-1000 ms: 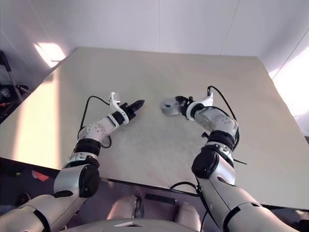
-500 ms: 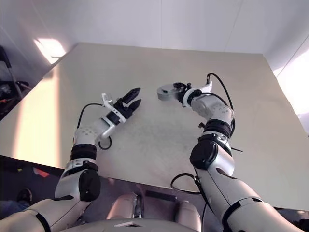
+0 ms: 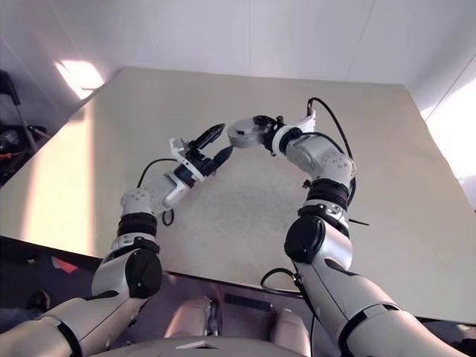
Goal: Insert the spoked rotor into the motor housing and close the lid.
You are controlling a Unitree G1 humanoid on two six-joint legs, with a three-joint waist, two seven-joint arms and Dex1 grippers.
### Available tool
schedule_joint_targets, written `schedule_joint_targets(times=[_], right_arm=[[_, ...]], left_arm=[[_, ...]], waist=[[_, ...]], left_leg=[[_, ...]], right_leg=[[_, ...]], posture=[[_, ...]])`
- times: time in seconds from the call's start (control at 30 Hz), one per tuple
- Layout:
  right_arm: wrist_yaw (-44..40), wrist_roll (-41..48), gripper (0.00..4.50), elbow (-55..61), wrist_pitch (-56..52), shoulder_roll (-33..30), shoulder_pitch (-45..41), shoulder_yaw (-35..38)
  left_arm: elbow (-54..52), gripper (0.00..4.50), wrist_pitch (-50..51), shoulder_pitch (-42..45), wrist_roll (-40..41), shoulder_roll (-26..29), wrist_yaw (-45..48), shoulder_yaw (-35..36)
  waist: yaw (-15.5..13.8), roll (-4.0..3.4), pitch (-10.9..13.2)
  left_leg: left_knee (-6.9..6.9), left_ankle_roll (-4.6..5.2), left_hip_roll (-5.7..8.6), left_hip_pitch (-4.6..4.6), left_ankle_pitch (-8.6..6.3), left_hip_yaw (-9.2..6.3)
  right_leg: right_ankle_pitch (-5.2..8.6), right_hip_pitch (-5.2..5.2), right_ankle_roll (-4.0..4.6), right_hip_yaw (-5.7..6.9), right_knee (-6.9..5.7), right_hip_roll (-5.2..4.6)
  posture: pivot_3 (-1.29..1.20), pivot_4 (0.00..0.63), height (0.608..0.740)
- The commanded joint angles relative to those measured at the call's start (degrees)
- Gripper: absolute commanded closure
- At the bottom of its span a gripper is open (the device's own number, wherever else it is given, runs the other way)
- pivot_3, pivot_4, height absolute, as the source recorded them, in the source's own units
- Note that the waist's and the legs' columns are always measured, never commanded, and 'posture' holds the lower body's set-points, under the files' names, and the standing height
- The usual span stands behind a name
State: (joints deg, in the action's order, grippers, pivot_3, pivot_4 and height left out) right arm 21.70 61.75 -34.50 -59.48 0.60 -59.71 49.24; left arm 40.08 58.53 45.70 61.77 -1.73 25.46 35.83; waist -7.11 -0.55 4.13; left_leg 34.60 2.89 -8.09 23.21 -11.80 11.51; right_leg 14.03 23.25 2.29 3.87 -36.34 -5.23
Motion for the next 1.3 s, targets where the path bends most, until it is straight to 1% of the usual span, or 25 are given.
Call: schedule_joint_targets(times=[0.03, 0.23, 0.37, 0.6, 0.7, 0.77, 0.8, 0.83, 0.87, 1.0, 1.13, 1.2, 1.23, 1.27, 1.3], right_arm=[[-0.3, 5.1, 2.28, 5.4, -1.7, 0.8, -2.3, -1.9], [0.2, 7.3, 2.28, 7.4, -1.7, 1.3, -1.4, -3.8], [0.3, 8.0, 2.28, 8.3, -1.7, 1.2, -0.7, -5.1], [0.4, 9.7, 2.28, 10.6, -1.7, 1.5, 0.7, -7.1], [0.4, 9.8, 2.28, 10.9, -1.1, 1.4, 0.9, -7.6], [0.3, 9.8, 2.28, 11.0, -0.8, 1.3, 1.1, -8.0], [0.2, 9.9, 2.28, 11.0, -0.6, 1.2, 1.2, -8.2], [0.2, 10.0, 2.28, 11.1, -0.6, 1.2, 1.2, -8.3], [0.1, 10.0, 2.28, 11.1, -0.6, 1.2, 1.2, -8.5], [-0.4, 9.6, 2.28, 11.1, -0.5, 1.1, 1.3, -9.1], [-3.5, 7.4, 2.28, 11.6, 0.4, 0.1, 1.9, -11.3], [-5.8, 1.7, 1.59, 13.3, 5.9, -0.9, 3.1, -14.2], [-6.1, -2.1, 1.38, 13.9, 9.0, -1.9, 3.7, -16.2], [-7.5, -5.9, 1.03, 14.2, 12.8, -2.8, 4.1, -18.1], [-8.5, -8.3, 1.03, 14.2, 15.3, -3.5, 4.4, -19.3]], left_arm=[[0.4, 0.04, 0.0, 2.3, 1.0, -0.4, 0.8, -0.6], [2.6, 0.04, -1.6, 4.5, 1.0, -0.4, 0.6, 0.3], [6.0, 0.04, -4.4, 6.4, 0.3, 0.3, 1.4, 0.7], [11.0, 0.04, -7.8, 9.2, -1.9, 1.4, 4.1, -0.3], [12.1, 0.64, -8.4, 9.7, -2.8, 1.7, 5.0, -0.5], [12.7, 1.27, -8.7, 9.9, -3.3, 1.9, 5.6, -0.4], [13.0, 1.7, -8.9, 9.9, -3.5, 2.0, 5.8, -0.4], [13.2, 2.0, -9.0, 10.0, -3.6, 2.1, 6.1, -0.4], [13.5, 2.08, -9.1, 10.0, -3.7, 2.2, 6.3, -0.4], [14.1, 2.09, -9.1, 10.0, -4.0, 2.5, 6.6, -0.4], [14.4, 2.09, -8.9, 10.0, -4.2, 2.7, 7.0, -0.4], [13.9, 2.09, -9.0, 9.7, -4.3, 2.8, 7.3, -0.5], [13.7, 2.09, -9.3, 9.5, -4.5, 3.0, 7.4, -0.5], [13.4, 2.09, -10.0, 9.3, -5.0, 3.1, 7.5, -0.5], [12.9, 2.09, -11.3, 8.9, -5.7, 3.3, 7.7, -0.6]], waist=[[0.0, 0.0, 0.0], [-0.1, 0.0, 0.0], [-0.1, 0.0, 0.0], [-0.2, 0.01, 0.0], [-0.2, 0.01, 0.0], [-0.2, 0.01, 0.0], [-0.2, 0.01, 0.0], [-0.2, 0.02, 0.0], [-0.2, 0.04, 0.0], [-0.2, 0.04, 0.0], [-0.2, 0.04, 0.0], [-0.2, 0.04, 0.0], [-0.3, 0.04, 0.0], [-0.3, 0.04, 0.0], [-0.3, 0.05, 0.0]], left_leg=[[0.0, -0.01, 0.0, -0.01, 0.01, 0.0], [0.05, -0.24, 0.0, -0.03, -0.04, -0.04], [0.12, -0.3, 0.0, -0.02, -0.05, -0.07], [0.14, -0.32, 0.01, -0.02, -0.04, -0.1], [0.14, -0.33, 0.0, -0.02, -0.04, -0.12], [0.14, -0.35, 0.0, -0.02, -0.03, -0.13], [0.15, -0.35, 0.01, -0.02, -0.03, -0.13], [0.15, -0.35, 0.02, -0.02, -0.03, -0.13], [0.16, -0.35, 0.02, -0.01, -0.03, -0.14], [0.16, -0.35, 0.02, -0.02, -0.03, -0.14], [0.18, -0.36, 0.02, -0.01, -0.02, -0.15], [0.19, -0.36, 0.02, -0.01, -0.02, -0.15], [0.2, -0.36, 0.02, -0.02, -0.02, -0.15], [0.21, -0.36, 0.02, -0.01, -0.02, -0.16], [0.22, -0.36, 0.02, 0.0, -0.02, -0.17]], right_leg=[[0.0, 0.0, 0.0, -0.01, -0.01, 0.0], [0.0, 0.0, -0.01, 0.0, -0.16, 0.0], [-0.02, 0.0, -0.03, 0.0, -0.22, 0.0], [-0.04, 0.0, -0.08, 0.0, -0.25, 0.0], [-0.04, 0.0, -0.08, 0.0, -0.25, 0.0], [-0.04, 0.0, -0.08, 0.01, -0.26, 0.0], [-0.04, 0.0, -0.08, 0.0, -0.27, 0.0], [-0.04, 0.0, -0.08, 0.0, -0.27, 0.0], [-0.04, 0.0, -0.08, 0.0, -0.27, 0.0], [-0.04, 0.0, -0.08, 0.0, -0.3, 0.0], [-0.04, 0.0, -0.08, 0.0, -0.31, -0.01], [-0.04, 0.0, -0.08, 0.0, -0.31, -0.01], [-0.04, -0.01, -0.08, 0.0, -0.31, -0.01], [-0.04, -0.01, -0.08, 0.01, -0.32, -0.01], [-0.05, -0.01, -0.09, 0.01, -0.32, -0.01]], posture=[[0.0, 0.0, 0.74], [0.0, 0.0, 0.74], [0.0, 0.0, 0.74], [0.0, 0.0, 0.74], [0.0, 0.0, 0.74], [0.0, 0.0, 0.74], [0.0, 0.0, 0.74], [0.0, 0.0, 0.74], [0.0, 0.0, 0.74], [0.0, 0.0, 0.74], [0.0, 0.0, 0.74], [0.0, 0.0, 0.74], [0.0, 0.0, 0.74], [0.0, 0.0, 0.74], [0.0, 0.0, 0.74]])
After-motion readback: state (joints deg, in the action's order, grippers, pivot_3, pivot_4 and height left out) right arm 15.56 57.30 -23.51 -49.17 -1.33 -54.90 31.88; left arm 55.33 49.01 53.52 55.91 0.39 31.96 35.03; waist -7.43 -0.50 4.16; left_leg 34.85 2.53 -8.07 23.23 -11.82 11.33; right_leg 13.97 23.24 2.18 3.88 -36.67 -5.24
